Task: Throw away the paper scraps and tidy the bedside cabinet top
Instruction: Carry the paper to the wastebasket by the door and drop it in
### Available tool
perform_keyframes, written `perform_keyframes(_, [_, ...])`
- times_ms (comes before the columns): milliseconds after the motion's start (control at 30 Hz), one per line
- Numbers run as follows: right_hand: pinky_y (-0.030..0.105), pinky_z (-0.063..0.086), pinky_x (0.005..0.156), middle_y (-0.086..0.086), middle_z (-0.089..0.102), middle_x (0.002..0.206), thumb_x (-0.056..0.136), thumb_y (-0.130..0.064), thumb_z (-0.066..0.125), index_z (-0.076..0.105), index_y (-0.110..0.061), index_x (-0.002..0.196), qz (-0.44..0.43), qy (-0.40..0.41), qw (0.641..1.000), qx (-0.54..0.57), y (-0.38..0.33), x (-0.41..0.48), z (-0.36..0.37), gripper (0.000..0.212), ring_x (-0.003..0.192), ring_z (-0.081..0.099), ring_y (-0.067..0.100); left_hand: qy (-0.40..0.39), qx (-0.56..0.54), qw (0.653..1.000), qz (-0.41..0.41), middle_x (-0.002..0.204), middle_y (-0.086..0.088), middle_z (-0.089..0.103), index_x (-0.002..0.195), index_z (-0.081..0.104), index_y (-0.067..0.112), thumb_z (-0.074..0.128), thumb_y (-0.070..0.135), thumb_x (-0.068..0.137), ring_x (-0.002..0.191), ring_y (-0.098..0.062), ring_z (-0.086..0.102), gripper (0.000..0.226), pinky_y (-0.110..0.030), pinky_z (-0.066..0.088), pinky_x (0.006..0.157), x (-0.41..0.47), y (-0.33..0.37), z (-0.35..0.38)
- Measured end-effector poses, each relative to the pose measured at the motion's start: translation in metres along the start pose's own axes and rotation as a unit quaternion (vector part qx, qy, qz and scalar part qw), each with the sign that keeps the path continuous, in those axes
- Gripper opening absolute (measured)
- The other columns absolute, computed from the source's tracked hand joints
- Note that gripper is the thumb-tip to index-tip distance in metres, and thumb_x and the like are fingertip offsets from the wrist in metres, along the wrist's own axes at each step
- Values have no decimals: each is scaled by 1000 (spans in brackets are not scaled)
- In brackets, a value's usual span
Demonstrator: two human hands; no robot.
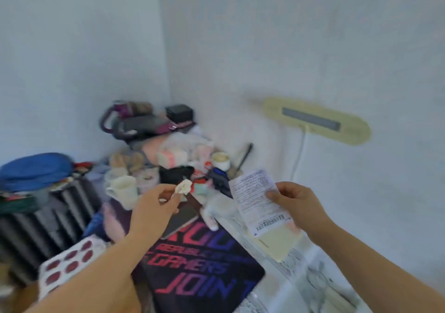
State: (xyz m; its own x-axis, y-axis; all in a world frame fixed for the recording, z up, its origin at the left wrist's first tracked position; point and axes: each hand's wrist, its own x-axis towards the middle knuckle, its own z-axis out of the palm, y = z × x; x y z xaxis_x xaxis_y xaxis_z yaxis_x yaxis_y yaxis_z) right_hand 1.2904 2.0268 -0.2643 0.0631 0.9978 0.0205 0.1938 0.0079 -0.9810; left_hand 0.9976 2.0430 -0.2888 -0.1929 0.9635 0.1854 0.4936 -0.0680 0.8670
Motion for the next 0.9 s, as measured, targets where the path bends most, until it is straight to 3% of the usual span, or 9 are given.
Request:
perform_keyframes(67, [37, 53, 73, 13, 74, 83, 82, -13, 70, 73, -12, 84, -29, -38, 999, -12, -33, 4, 52, 4, 72, 67, 21, 51, 10, 999, -14, 80, 5, 72, 94, 68, 26, 67, 27, 86, 64, -16, 69, 9, -41, 56, 73, -3, -10, -65])
perform_keyframes(167, [38, 53, 76, 12, 75, 82, 82, -12, 69, 73, -12, 82, -75, -97, 992, -26, -79, 0, 138, 3, 73, 67, 21, 114, 3, 993, -21, 80, 5, 73, 91, 68, 27, 68, 29, 84, 67, -14, 69, 7, -36, 55, 73, -24, -24, -163])
perform_keyframes(300, [28, 56, 64, 3, 75, 75, 84, -8, 67, 71, -12, 83, -96, -187, 978, -13, -133, -30, 263, 5, 67, 68, 17, 191, -8, 981, -35, 78, 7, 73, 83, 65, 36, 69, 25, 84, 61, -11, 69, 11, -34, 55, 70, -70, -51, -293])
perform_keyframes(400, [20, 55, 56, 0, 73, 72, 84, -6, 66, 71, -11, 86, -116, -248, 962, 3, -169, -71, 363, 7, 60, 67, 12, 249, 14, 966, -65, 75, 2, 72, 82, 67, 33, 70, 22, 83, 53, -6, 65, 11, -33, 53, 66, -127, -85, -394])
perform_keyframes(467, [17, 51, 51, -5, 72, 66, 84, -4, 65, 71, -11, 85, -123, -288, 949, 17, -188, -103, 429, 9, 55, 65, 7, 289, 41, 952, -94, 71, 3, 72, 79, 66, 33, 71, 23, 82, 54, -9, 66, 11, -35, 52, 66, -172, -108, -457])
perform_keyframes(667, [29, 55, 62, -1, 73, 70, 84, -8, 67, 72, -18, 75, -146, -425, 893, 32, -236, -225, 615, 14, 62, 67, 14, 394, 107, 899, -158, 75, 5, 73, 85, 68, 27, 69, 29, 83, 56, -9, 67, 3, -28, 49, 63, -303, -141, -621])
perform_keyframes(767, [33, 53, 70, 2, 73, 75, 82, -7, 68, 72, -19, 76, -170, -487, 856, 29, -255, -287, 691, 15, 68, 66, 18, 454, 120, 866, -173, 78, 5, 73, 87, 68, 26, 69, 27, 83, 54, -6, 66, 4, -29, 52, 61, -354, -152, -681])
perform_keyframes(900, [31, 51, 71, 3, 73, 75, 81, -5, 68, 73, -18, 76, -199, -548, 812, 30, -275, -361, 786, 15, 68, 64, 17, 517, 128, 821, -204, 78, 6, 73, 93, 68, 24, 68, 30, 83, 53, -4, 65, 11, -31, 53, 67, -419, -179, -746])
